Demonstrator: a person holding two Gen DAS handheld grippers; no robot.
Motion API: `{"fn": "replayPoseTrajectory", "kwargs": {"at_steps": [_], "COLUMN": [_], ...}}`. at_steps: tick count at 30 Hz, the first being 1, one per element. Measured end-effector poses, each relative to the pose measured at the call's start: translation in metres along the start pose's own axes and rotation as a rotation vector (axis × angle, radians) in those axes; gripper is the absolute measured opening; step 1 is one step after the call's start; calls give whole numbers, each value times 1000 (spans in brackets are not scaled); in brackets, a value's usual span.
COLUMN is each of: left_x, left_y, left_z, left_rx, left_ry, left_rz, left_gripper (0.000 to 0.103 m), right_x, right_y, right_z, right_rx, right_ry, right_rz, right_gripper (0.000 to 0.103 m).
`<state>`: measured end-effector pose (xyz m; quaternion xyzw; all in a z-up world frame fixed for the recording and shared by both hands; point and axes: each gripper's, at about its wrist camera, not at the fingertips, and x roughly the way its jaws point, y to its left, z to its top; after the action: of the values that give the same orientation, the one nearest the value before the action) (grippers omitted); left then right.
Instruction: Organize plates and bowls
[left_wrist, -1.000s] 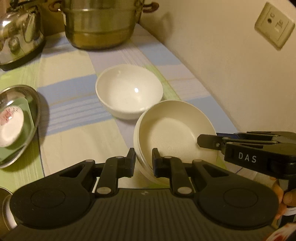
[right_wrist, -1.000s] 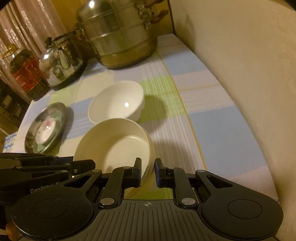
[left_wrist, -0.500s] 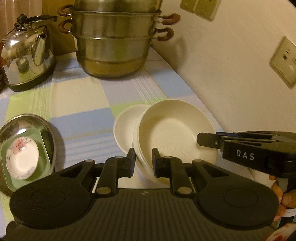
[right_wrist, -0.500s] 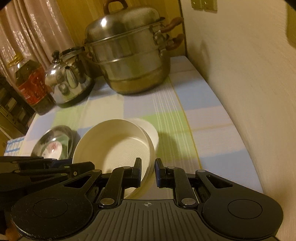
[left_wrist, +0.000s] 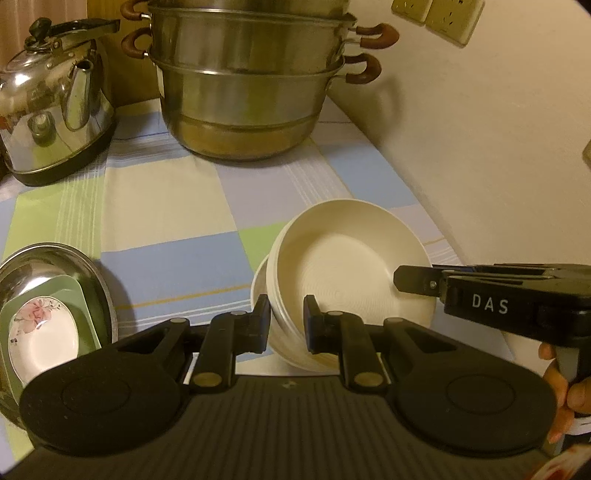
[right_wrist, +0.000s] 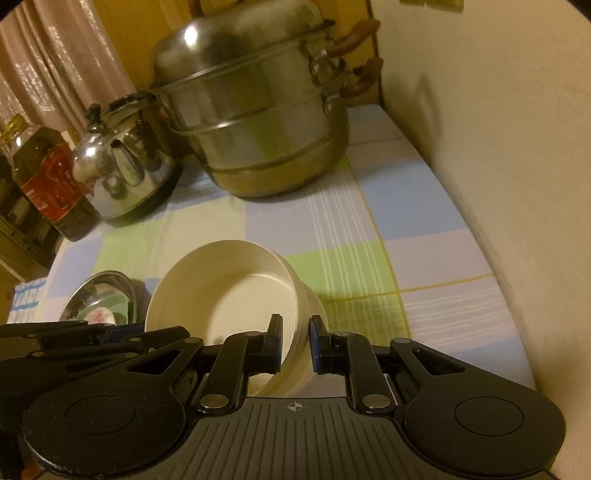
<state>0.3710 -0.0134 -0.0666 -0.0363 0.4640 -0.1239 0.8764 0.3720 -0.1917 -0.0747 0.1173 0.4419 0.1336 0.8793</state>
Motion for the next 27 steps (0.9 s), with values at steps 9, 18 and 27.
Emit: {"fn": "replayPoseTrajectory", "kwargs": {"at_steps": [9,18,27], "left_x": [15,22,28], "left_y": [4,5,4], "left_z": [3,4,4], "left_rx": [-1,-6,-6], "left_ry": [24,49,65], "left_rz": [11,11,15], "left_gripper": [16,16,16], "right_x": [18,27,32], "right_y": [-6,-7,-8], "right_z": [2,2,2], "right_rx": [17,21,27], "right_ry": [34,59,72], "right_rz": [-7,-11,-18], "right_gripper": [16,16,16]}}
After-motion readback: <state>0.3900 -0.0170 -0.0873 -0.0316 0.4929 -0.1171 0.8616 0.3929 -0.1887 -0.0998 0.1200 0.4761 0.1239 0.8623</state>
